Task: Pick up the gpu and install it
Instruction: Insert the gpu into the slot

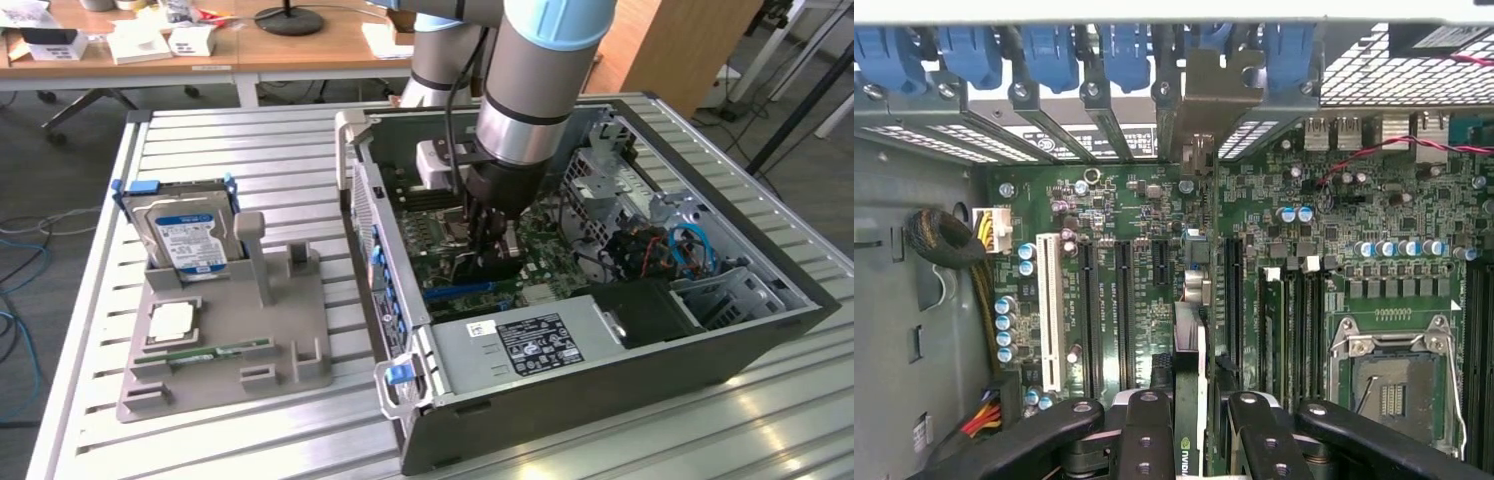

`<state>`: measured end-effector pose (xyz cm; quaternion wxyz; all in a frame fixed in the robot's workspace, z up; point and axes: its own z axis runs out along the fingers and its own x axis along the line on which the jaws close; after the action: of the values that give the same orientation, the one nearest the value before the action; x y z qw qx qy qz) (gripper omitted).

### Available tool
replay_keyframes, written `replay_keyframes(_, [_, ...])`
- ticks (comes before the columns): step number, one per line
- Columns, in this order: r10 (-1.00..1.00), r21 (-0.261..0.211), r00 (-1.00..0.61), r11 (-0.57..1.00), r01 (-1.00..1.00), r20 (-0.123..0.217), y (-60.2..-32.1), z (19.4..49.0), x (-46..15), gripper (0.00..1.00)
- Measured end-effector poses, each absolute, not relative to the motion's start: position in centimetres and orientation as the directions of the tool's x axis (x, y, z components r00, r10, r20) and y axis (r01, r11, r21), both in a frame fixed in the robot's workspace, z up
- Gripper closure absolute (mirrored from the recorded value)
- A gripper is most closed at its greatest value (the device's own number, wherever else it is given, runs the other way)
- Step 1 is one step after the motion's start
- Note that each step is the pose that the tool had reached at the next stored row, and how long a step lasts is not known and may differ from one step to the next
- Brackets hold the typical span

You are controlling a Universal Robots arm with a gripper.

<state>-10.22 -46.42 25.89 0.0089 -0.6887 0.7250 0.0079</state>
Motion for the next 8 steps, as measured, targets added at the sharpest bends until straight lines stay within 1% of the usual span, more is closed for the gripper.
replay_keyframes(8, [-0.998,-0.001,-0.062,0.062,-0.998,-0.017,-46.48,25.90,-10.21,0.74])
